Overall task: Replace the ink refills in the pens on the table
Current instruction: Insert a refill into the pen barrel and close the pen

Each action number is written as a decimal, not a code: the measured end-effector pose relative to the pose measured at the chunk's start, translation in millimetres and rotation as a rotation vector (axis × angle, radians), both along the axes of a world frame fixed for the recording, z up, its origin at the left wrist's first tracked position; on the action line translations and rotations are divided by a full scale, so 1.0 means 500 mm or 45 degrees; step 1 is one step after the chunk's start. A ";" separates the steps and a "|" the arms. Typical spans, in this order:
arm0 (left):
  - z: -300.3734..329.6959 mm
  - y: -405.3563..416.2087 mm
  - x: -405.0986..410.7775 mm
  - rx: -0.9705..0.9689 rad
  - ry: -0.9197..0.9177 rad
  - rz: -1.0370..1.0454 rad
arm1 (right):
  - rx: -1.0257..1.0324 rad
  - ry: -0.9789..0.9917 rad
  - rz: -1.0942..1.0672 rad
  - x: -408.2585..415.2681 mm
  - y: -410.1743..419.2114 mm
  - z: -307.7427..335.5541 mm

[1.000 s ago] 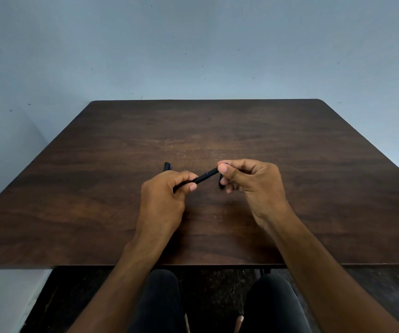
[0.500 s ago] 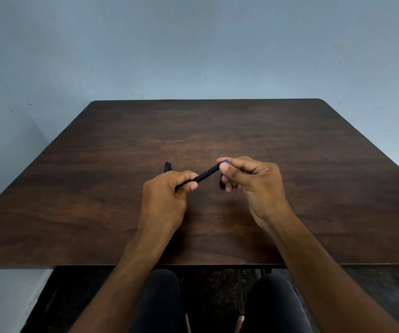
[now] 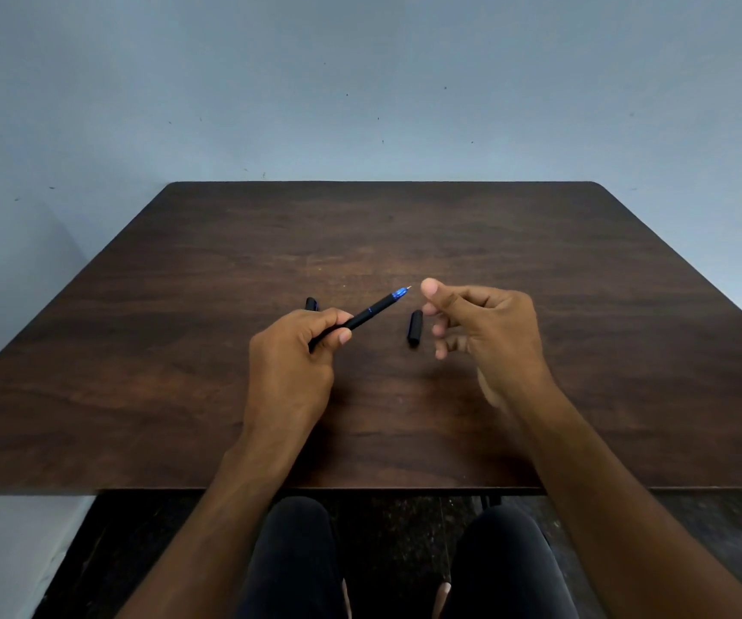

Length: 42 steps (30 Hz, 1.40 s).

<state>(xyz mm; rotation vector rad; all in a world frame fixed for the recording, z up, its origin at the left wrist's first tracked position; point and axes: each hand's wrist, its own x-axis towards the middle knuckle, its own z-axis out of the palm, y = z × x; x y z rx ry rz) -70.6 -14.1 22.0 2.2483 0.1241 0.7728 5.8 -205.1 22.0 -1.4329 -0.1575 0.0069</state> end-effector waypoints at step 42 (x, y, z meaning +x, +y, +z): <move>-0.013 0.020 0.002 0.016 0.015 -0.065 | 0.545 0.331 0.169 -0.002 0.003 0.026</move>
